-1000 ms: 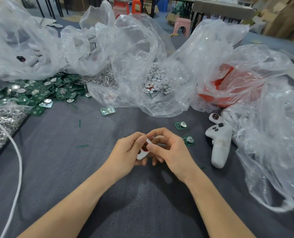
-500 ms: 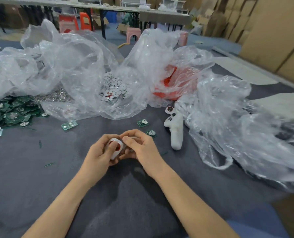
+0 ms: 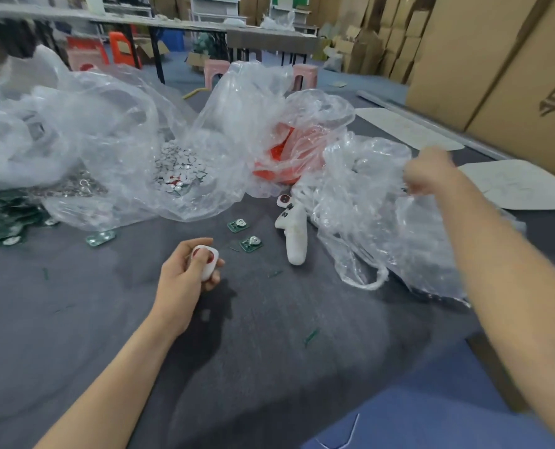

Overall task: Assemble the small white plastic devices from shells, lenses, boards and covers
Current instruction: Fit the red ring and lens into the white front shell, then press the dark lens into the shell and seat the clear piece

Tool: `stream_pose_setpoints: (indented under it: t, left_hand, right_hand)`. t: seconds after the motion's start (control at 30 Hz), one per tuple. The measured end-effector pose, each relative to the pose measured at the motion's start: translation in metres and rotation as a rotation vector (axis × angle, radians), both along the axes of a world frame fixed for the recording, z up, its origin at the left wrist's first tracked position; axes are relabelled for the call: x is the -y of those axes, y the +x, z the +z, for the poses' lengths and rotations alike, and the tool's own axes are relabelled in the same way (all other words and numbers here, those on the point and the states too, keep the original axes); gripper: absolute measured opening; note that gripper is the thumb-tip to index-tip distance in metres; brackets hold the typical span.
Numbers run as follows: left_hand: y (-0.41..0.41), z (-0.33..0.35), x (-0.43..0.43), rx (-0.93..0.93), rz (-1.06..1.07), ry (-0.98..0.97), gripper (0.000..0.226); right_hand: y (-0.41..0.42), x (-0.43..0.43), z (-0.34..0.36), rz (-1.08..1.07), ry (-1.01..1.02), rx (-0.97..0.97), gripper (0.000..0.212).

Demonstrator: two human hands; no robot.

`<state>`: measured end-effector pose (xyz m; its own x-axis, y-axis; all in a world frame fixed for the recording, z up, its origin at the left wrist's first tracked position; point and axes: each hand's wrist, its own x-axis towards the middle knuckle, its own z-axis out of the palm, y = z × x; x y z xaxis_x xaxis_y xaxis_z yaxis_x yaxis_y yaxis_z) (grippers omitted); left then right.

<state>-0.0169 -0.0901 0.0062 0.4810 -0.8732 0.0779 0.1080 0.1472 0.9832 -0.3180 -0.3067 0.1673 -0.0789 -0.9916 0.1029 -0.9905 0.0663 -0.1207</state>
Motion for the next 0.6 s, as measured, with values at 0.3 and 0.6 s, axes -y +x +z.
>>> stream_pose_setpoints:
  t: [0.3,0.6]
  left_hand:
    - [0.0,-0.006,0.003,0.088,0.044,0.009,0.016]
    - [0.0,-0.008,0.005,0.166,0.032,0.007,0.012]
  right_hand:
    - [-0.012,0.02,-0.056,-0.064,0.323,-0.046,0.047]
    - [-0.023,0.021,-0.069,0.132,0.151,0.004,0.015]
